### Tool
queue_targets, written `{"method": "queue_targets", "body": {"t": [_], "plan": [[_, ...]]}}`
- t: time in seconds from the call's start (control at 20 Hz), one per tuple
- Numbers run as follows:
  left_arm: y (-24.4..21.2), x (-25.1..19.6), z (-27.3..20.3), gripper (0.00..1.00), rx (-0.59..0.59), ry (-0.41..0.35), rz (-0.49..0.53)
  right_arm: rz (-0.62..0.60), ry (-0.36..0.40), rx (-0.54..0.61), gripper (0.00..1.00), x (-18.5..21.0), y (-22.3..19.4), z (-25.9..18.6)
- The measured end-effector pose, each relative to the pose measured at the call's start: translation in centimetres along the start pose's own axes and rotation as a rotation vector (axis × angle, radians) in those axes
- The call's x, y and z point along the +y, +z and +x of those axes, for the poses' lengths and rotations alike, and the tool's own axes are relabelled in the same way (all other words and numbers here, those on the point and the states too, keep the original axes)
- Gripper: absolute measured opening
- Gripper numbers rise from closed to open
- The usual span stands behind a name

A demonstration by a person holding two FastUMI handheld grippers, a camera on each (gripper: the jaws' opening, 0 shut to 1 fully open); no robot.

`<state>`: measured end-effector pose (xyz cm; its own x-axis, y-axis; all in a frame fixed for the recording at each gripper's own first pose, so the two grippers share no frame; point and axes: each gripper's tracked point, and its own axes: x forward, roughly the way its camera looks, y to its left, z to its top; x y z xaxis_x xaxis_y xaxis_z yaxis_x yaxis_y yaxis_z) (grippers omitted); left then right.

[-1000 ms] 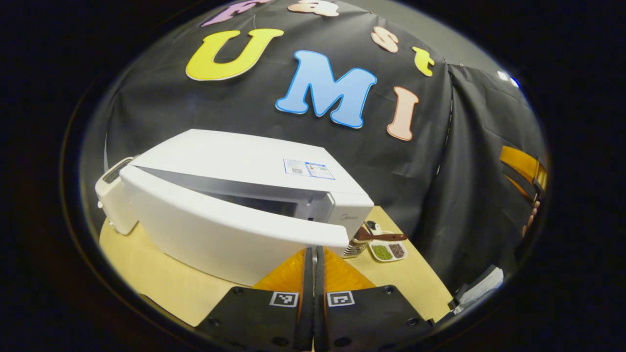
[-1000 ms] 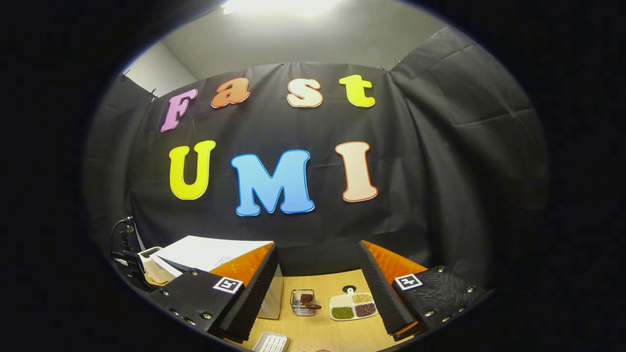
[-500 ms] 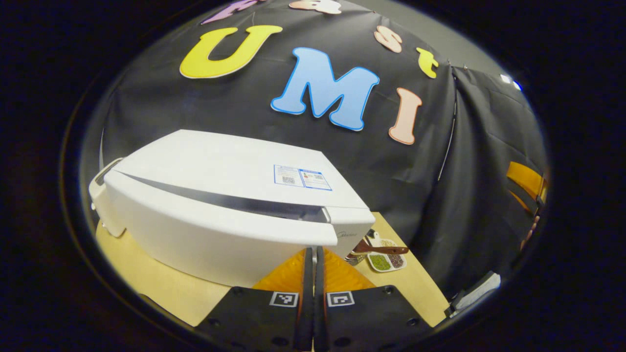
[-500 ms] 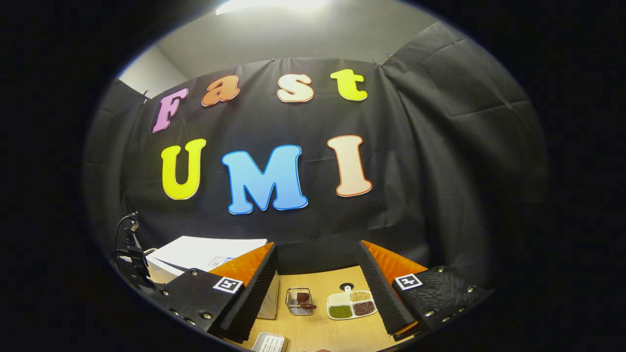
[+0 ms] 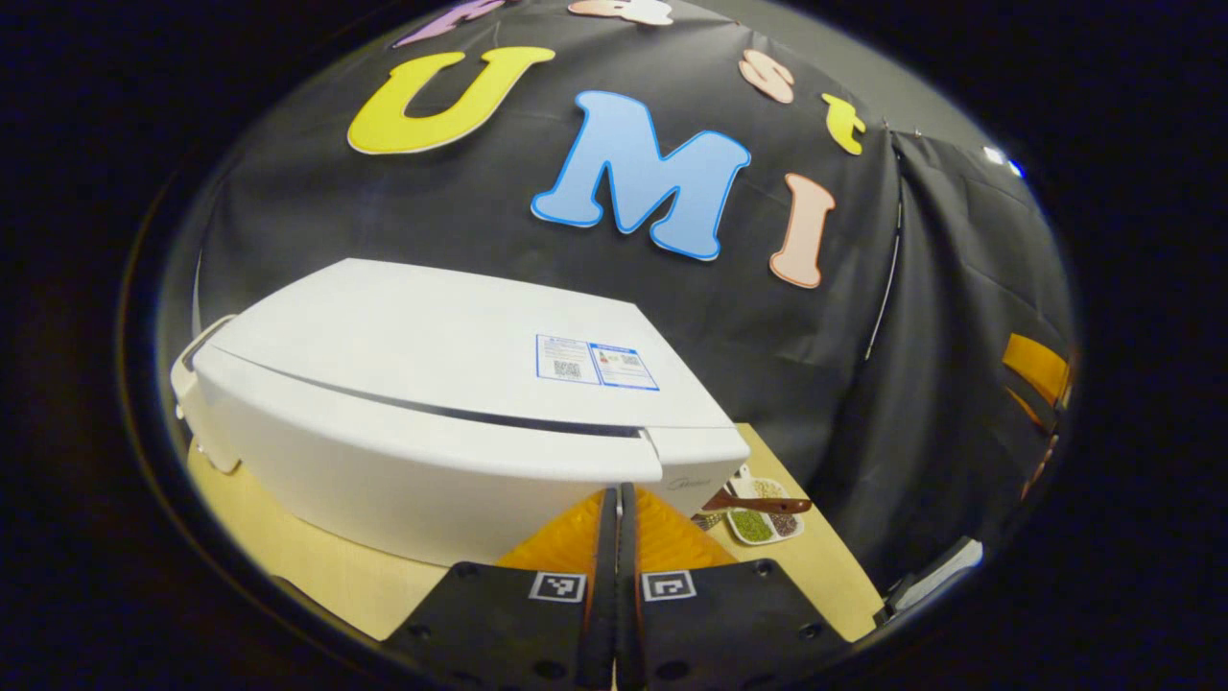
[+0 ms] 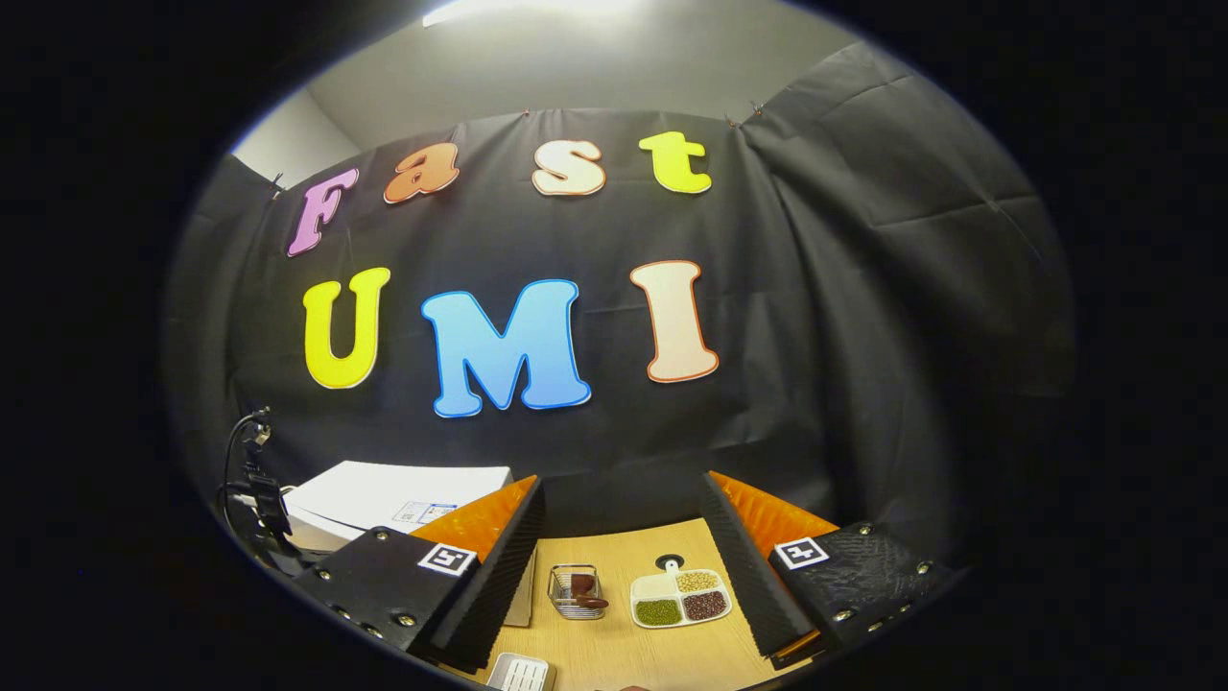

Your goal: Open the microwave oven with the left hand, put the food in, and close the microwave oven.

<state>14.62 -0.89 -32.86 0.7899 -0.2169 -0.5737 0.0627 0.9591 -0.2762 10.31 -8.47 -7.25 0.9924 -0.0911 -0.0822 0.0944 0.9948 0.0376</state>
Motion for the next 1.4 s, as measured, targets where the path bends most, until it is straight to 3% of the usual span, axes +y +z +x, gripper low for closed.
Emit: {"method": "queue_targets", "body": {"t": [0.3, 0.35, 0.5, 0.85, 1.0, 1.2, 1.3, 1.4], "plan": [[0.3, 0.1, 0.5, 0.07, -0.017, 0.008, -0.005, -0.018, 0.020, 0.003, 0.97, 1.3, -0.1, 0.1], [0.5, 0.8, 0.7, 0.07, -0.023, 0.040, 0.005, -0.021, 0.022, 0.001, 0.97, 1.4, 0.0, 0.0], [0.4, 0.9, 0.9, 0.07, -0.012, 0.025, -0.044, -0.036, 0.022, -0.004, 0.97, 1.4, 0.1, -0.3], [2.2, 1.4, -0.2, 0.08, -0.057, 0.047, 0.038, -0.046, 0.044, 0.003, 0.97, 3.0, 0.1, -0.9], [6.6, 1.3, -4.3, 0.07, -0.154, 0.057, 0.104, -0.051, 0.078, -0.005, 0.97, 5.0, 0.6, -1.9], [14.9, 2.0, -13.7, 0.06, -0.346, 0.119, 0.195, -0.047, 0.126, -0.042, 0.97, 8.2, 3.4, -3.4], [18.8, 1.9, -19.5, 0.11, -0.435, 0.134, 0.210, -0.051, 0.141, -0.060, 0.97, 9.8, 5.4, -4.2], [22.4, 1.6, -25.5, 0.46, -0.510, 0.140, 0.224, -0.044, 0.158, -0.077, 0.97, 11.3, 7.7, -5.5]]}}
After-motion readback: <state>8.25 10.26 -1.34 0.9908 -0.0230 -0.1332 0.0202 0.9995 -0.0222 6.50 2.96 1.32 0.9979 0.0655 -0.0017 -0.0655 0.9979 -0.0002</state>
